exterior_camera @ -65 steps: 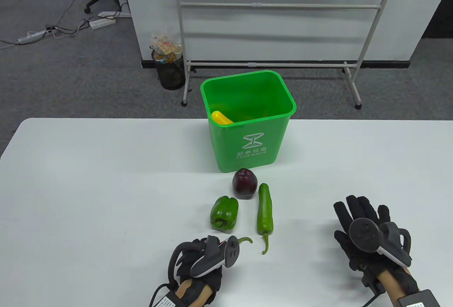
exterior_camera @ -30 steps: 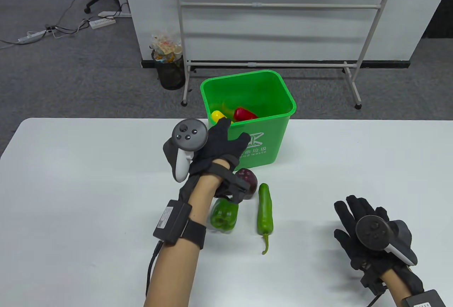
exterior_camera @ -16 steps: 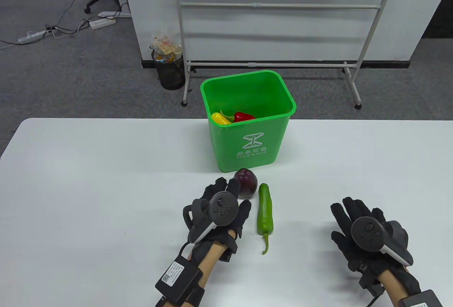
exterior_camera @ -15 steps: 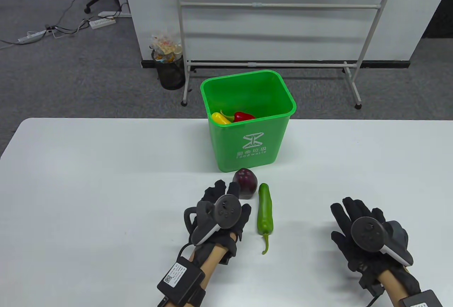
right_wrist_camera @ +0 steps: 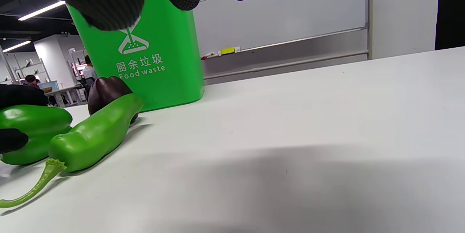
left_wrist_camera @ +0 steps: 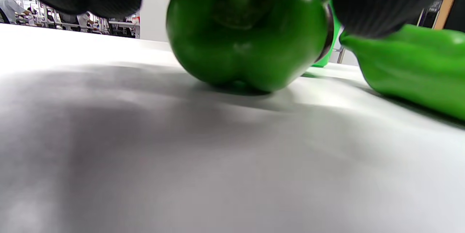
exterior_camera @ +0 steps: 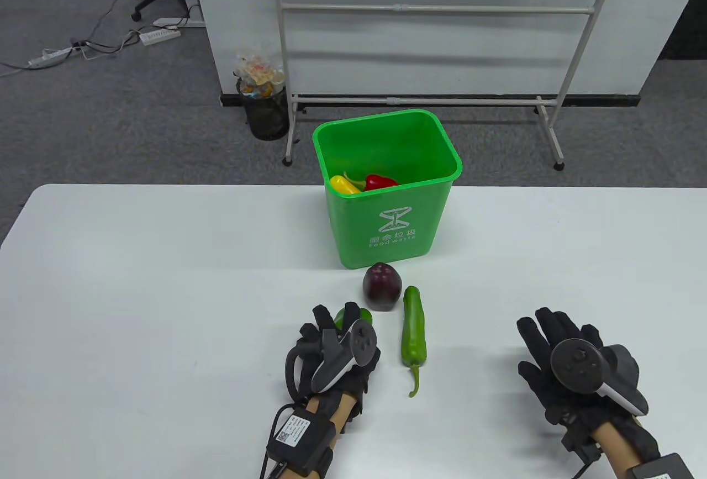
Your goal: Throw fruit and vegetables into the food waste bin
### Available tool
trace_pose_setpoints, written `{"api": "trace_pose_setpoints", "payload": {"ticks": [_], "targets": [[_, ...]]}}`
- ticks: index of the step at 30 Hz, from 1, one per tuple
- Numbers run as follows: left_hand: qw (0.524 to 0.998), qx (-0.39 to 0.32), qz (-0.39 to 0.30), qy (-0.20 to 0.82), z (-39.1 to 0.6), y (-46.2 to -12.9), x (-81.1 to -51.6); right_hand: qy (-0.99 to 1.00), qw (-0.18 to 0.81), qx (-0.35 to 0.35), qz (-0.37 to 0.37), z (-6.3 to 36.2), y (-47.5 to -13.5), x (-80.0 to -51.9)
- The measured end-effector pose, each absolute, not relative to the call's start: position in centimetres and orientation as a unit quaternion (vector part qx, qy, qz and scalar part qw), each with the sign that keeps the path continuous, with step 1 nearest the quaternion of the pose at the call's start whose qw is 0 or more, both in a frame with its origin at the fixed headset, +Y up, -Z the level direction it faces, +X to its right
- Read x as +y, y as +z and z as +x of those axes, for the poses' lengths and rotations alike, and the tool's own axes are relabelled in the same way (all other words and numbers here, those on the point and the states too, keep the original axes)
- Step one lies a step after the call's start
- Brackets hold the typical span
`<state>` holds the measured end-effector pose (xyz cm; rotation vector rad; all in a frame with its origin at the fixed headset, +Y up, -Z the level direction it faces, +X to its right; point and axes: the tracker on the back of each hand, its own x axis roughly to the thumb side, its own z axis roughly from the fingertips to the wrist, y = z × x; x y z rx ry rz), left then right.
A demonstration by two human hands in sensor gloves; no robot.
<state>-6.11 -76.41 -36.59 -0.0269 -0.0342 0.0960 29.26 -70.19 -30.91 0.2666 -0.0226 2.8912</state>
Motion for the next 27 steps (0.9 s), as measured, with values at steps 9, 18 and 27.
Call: {"api": "trace_pose_setpoints", "payload": {"ticks": [9, 18, 27], "targets": [[0.991, -0.028, 0.031, 0.131, -6.8, -36.2, -76.2, 0.989, 0.113, 0.000, 0.095, 29.2, -30.9, -70.4], [0.948, -0.092, -0.078, 0.293, -8.0, -33.9, -76.1, 0.989, 0.104, 0.012, 0.100, 29.0, -30.9, -70.8], [0.814, -0.179, -0.241, 0.497, -7.0, -30.5, -78.1, 0.990, 0.096, 0.018, 0.105, 28.5, -30.9, -71.1]]}}
